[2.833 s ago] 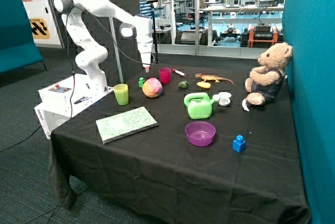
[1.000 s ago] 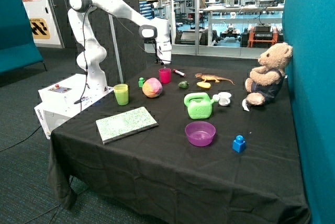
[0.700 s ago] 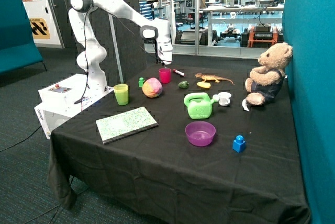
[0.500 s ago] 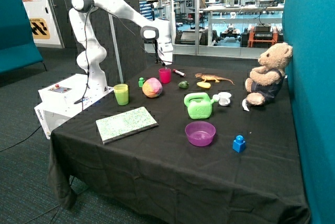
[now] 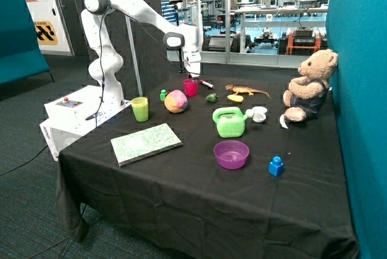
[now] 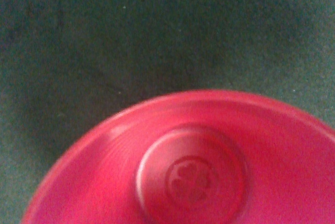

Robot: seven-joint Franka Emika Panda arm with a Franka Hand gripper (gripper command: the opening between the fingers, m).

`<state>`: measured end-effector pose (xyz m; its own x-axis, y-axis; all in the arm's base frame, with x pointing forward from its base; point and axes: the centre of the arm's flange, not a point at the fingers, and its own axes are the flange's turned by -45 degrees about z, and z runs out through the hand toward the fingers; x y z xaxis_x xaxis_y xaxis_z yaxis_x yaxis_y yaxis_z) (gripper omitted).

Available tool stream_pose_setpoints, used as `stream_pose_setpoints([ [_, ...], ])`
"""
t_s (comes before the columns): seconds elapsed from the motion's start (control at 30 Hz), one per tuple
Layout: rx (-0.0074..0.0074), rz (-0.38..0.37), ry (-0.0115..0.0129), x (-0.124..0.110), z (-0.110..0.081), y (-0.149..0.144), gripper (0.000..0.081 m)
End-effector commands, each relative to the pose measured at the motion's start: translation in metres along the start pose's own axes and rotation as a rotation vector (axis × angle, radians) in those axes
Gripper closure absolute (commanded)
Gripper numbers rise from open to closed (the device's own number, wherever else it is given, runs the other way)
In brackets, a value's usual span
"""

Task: Stack the cups

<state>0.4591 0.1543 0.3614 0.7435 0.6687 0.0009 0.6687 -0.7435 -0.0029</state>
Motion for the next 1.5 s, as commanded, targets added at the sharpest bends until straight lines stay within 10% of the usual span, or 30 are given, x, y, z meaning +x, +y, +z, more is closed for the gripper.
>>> stream_pose_setpoints([
  [0.0,-0.0029,0.017,-0.0009,0.001,0.007,0.007,0.0228],
  [0.83,-0.0030,0.040,-0.0008,0.002,0.026,0.004,0.0335],
  [1.13,-0.0030,0.056,-0.0008,0.002,0.029,0.003,0.0709],
  [1.47,-0.0030,0.062,-0.0008,0.001,0.032,0.005,0.0790],
])
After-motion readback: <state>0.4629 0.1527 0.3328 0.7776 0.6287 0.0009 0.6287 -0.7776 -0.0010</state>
